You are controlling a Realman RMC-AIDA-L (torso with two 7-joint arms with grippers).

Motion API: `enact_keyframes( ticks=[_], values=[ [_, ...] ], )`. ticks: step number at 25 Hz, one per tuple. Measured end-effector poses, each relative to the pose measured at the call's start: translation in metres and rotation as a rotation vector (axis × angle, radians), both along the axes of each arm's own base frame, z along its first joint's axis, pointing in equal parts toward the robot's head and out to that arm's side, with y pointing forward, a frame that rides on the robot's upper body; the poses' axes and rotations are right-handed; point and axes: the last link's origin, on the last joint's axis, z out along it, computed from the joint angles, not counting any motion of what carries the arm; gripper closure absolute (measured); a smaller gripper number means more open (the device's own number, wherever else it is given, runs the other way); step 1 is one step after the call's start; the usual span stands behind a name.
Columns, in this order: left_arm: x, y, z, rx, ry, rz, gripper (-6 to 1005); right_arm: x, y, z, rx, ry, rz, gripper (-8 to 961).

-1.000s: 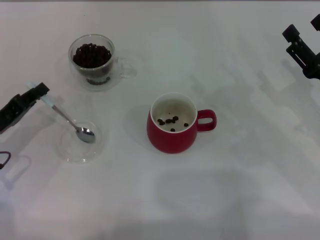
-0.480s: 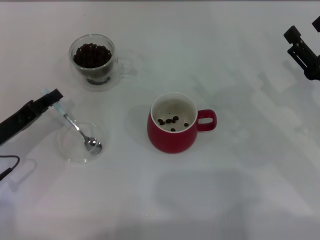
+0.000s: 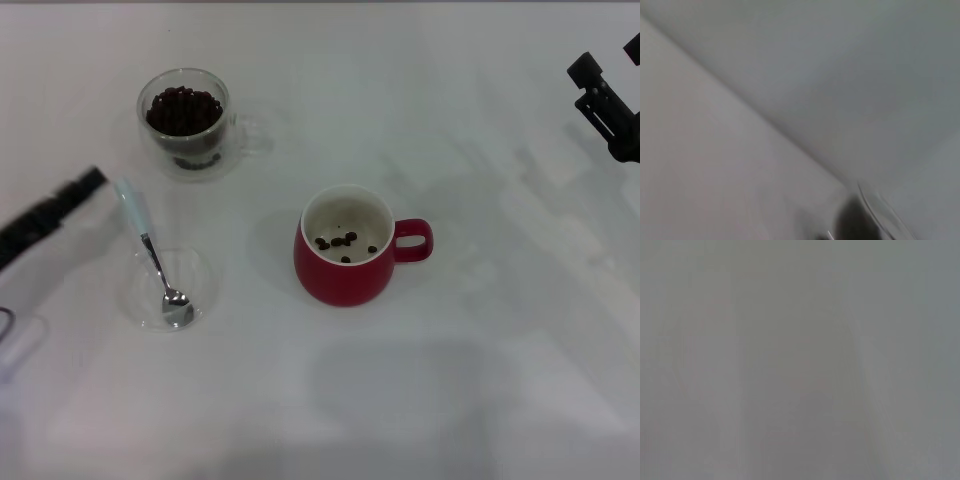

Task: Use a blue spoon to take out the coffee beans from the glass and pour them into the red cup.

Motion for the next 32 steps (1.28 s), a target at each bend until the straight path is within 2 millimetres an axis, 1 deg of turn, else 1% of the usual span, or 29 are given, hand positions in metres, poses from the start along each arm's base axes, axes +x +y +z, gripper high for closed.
enact_keyframes(
  ticks=[1,3,6,7,9,12,15,20,25,32],
  values=[
    [-0.003,0.0,0.004,0.037,0.023,-0.003,440,0.0,0.0,0.0,0.0,0.0,0.0,100],
    [-0.011,-0.001,0.015,0.131,0.083,-0.005,404,0.0,0.0,0.0,0.001,-0.002,-0.002,100],
    [-0.022,-0.005,0.032,0.3,0.204,-0.008,349,0.002,0.0,0.0,0.003,-0.01,-0.01,99],
    [-0.024,-0.006,0.037,0.358,0.267,-0.02,331,0.002,0.0,0.0,0.004,-0.013,-0.014,99],
    [-0.028,-0.009,0.042,0.434,0.366,-0.037,295,0.006,0.002,0.001,0.017,-0.034,-0.034,99],
    [-0.031,-0.013,0.047,0.548,0.51,-0.046,291,0.013,0.005,0.001,0.048,-0.08,-0.086,99],
    [-0.03,-0.016,0.044,0.636,0.604,-0.039,287,0.018,0.007,0.001,0.077,-0.121,-0.132,99],
    [-0.025,-0.015,0.039,0.696,0.688,-0.03,199,0.021,0.011,-0.007,0.066,-0.164,-0.177,99],
    [-0.018,-0.013,0.031,0.712,0.708,-0.04,106,0.027,0.013,-0.01,0.04,-0.174,-0.224,98],
    [-0.016,-0.008,0.025,0.714,0.685,0.01,108,0.032,0.016,-0.002,0.075,-0.095,-0.276,101]
  ],
)
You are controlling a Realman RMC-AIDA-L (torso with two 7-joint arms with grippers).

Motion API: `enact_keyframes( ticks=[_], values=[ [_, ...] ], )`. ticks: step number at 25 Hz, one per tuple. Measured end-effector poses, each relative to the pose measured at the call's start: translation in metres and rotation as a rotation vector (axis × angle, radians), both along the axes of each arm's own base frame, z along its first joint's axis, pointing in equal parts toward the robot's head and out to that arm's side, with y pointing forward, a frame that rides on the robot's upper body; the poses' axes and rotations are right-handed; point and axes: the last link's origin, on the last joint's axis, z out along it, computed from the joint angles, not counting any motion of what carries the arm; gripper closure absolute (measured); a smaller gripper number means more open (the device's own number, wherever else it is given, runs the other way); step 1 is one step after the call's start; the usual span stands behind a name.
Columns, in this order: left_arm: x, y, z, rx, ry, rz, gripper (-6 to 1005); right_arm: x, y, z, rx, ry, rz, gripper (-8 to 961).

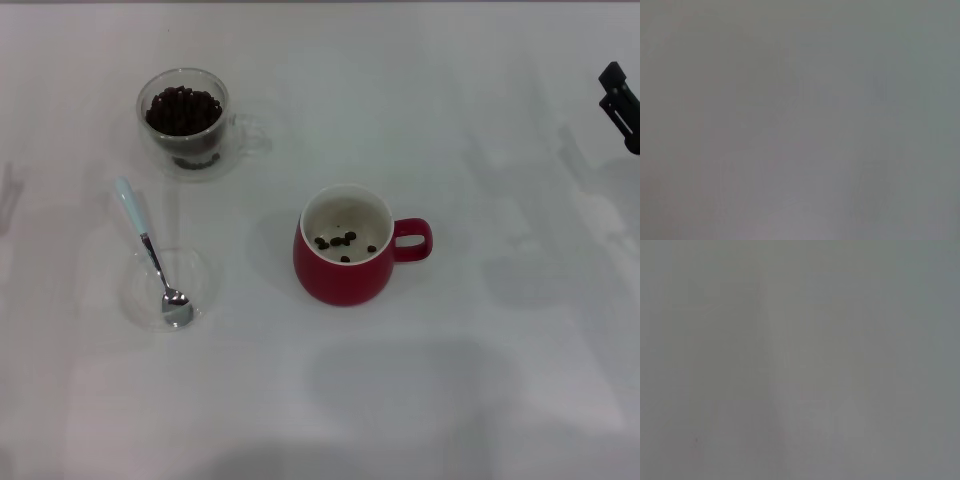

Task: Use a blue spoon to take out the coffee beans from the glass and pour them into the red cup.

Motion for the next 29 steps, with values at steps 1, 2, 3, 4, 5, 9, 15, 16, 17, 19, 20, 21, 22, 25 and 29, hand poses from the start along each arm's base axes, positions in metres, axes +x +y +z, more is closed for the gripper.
enact_keyframes(
  ticks=[1,2,3,4,5,9,15,16,17,19,20,21,22,25,29],
  values=[
    [0.0,0.0,0.0,0.003,-0.004,0.002,109,0.0,0.001,0.0,-0.001,0.009,-0.001,102],
    [0.0,0.001,0.0,0.006,-0.007,0.003,109,0.0,0.001,0.0,-0.003,0.014,0.0,103],
    [0.001,0.001,0.0,0.008,-0.009,0.004,110,-0.001,0.002,0.0,-0.005,0.013,0.001,103],
    [0.001,0.002,0.0,0.008,-0.009,0.007,110,-0.001,0.002,0.0,-0.006,0.011,0.003,104],
    [0.001,0.003,0.0,0.007,-0.01,0.008,110,-0.001,0.002,0.0,-0.005,0.005,0.003,104],
    [0.003,0.007,-0.001,0.005,-0.018,0.005,111,-0.001,0.002,-0.001,-0.01,0.005,0.004,106],
    [0.005,0.012,-0.005,-0.012,-0.03,0.009,112,0.0,-0.001,-0.001,-0.011,0.009,0.0,108],
    [0.005,0.012,-0.005,-0.015,-0.03,0.014,112,0.001,-0.001,-0.001,-0.012,0.008,-0.003,108],
    [0.004,0.012,-0.006,-0.018,-0.03,0.017,112,0.002,-0.001,-0.001,-0.011,0.008,-0.006,108],
    [0.003,0.012,-0.006,-0.022,-0.031,0.023,112,0.003,-0.002,0.0,-0.009,0.007,-0.01,109],
    [0.003,0.012,-0.007,-0.022,-0.032,0.024,112,0.003,-0.002,0.0,-0.008,0.008,-0.012,109],
    [0.003,0.012,-0.007,-0.023,-0.032,0.025,112,0.003,-0.003,0.0,-0.007,0.009,-0.014,109],
    [0.003,0.012,-0.007,-0.023,-0.032,0.025,112,0.003,-0.003,0.0,-0.007,0.01,-0.014,109],
    [0.002,0.011,-0.007,-0.023,-0.033,0.028,112,0.002,-0.003,-0.001,-0.006,0.014,-0.008,109],
    [0.003,0.012,-0.007,-0.026,-0.031,0.026,112,0.001,-0.004,-0.001,-0.004,0.015,-0.001,109]
  ],
)
